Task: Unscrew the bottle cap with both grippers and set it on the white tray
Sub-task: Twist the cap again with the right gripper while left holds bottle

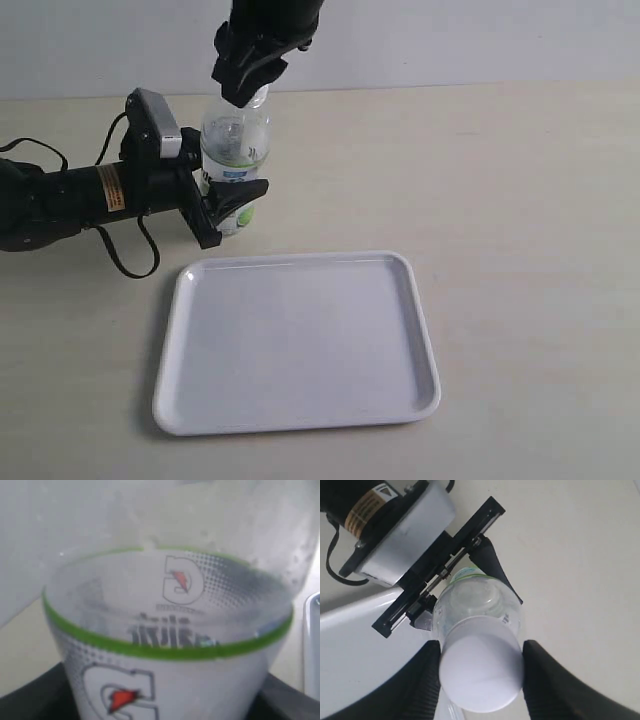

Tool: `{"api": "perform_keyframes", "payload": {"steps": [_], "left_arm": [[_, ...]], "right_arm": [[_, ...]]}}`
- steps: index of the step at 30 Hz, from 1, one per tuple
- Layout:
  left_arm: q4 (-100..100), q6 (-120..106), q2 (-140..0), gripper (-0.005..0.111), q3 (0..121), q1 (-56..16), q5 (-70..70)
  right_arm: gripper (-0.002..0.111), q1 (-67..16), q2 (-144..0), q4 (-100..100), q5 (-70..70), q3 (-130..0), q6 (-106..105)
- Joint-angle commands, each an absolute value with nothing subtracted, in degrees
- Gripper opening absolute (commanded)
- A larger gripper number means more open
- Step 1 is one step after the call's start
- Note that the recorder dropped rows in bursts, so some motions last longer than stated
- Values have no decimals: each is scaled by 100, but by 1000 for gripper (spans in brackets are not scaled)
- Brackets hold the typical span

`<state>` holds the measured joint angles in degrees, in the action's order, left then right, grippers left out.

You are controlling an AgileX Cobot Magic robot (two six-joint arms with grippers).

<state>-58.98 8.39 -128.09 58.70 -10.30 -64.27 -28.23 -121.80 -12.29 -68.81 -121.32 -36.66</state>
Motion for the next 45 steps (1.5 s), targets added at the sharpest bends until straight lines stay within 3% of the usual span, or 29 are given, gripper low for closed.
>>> {"api": "perform_keyframes", "payload": {"steps": [1,35,45], "left_arm": [[-5794,943,-12784,0,5879,-1032,-6662],[-5794,936,-12784,0,5879,-1032,-6662],[-5804,936,-12784,0,5879,-1032,-6662]], "right_arm": [[0,-2801,-12179,-1158,-6749,-12155,-4672],[0,-2801,-12179,-1504,-6749,-12155,-12132],[0,-2801,-12138,-1397,-6389,-12155,-12131]]}}
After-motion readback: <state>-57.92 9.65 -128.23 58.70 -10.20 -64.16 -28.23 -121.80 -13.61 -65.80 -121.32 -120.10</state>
